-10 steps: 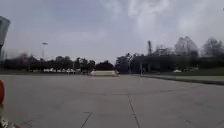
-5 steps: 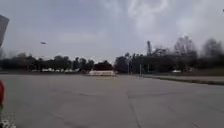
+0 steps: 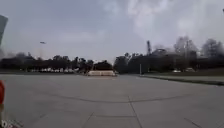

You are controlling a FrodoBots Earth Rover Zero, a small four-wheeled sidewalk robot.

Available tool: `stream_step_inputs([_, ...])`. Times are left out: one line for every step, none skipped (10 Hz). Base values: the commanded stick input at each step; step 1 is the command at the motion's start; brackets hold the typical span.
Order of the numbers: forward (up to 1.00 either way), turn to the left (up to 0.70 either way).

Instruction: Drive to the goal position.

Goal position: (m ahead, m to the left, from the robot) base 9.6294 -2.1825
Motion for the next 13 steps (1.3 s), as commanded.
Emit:
stream_step_inputs([0.85, 0.00])
stream_step_inputs([0.85, 0.00])
stream_step_inputs([0.85, 0.00])
stream_step_inputs([0.85, 0.00])
stream_step_inputs([0.85, 0.00])
stream_step_inputs([0.85, 0.00])
stream_step_inputs([0.85, 0.00])
stream_step_inputs([0.85, 0.00])
stream_step_inputs([0.85, 0.00])
stream_step_inputs([0.85, 0.00])
stream_step_inputs([0.85, 0.00])
stream_step_inputs([0.85, 0.00])
stream_step_inputs([0.85, 0.00])
